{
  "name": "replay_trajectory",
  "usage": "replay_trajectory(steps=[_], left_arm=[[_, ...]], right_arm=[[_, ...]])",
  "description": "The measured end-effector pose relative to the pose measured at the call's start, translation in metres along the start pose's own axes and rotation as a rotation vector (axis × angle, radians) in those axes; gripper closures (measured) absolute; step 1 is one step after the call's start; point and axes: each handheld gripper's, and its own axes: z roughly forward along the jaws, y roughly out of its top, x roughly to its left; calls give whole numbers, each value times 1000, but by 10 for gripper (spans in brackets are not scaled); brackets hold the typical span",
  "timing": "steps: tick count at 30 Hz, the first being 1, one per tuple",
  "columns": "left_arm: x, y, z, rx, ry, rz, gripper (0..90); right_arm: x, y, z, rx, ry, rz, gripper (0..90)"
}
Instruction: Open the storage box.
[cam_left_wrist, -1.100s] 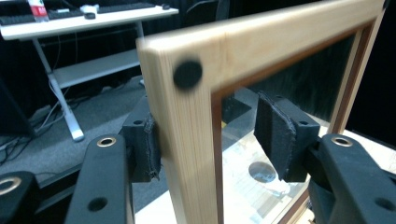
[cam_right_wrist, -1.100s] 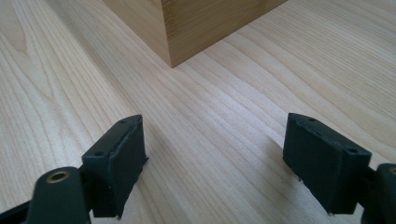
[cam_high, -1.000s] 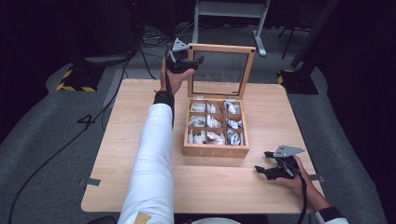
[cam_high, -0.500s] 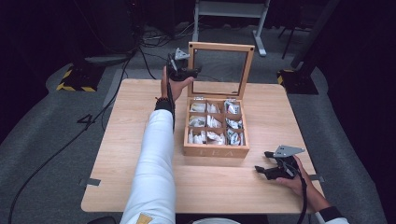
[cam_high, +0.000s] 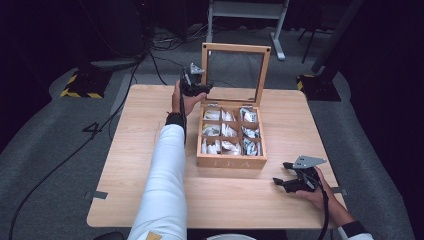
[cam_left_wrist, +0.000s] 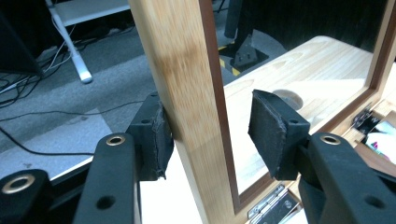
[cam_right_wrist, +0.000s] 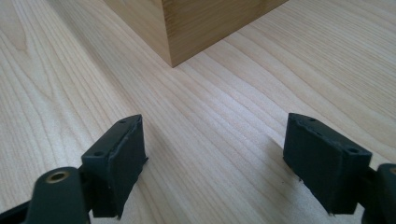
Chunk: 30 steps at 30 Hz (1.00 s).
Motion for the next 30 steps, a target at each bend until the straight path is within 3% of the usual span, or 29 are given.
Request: replay_trajectory(steps=[3,6,14,24,27,30], left_arm=[[1,-4,-1,0,-12,-9,508],[-1,-8,1,26,1,2,513],[-1,-20,6,28,-20,-33,516],[-6,-36,2,100,-8,-15,524],[-8,-43,-1,109,-7,4,526],[-10,-49,-5,107,-7,-2,517]], right_arm=[[0,0,0,1,3,-2,208],[0,0,0,1,3,-2,208],[-1,-1,-1,3,5,-6,208],[-1,-1,-1,2,5,-6,208],[0,-1,-1,1,4,-5,208],[0,-1,-1,1,3,-6,208]])
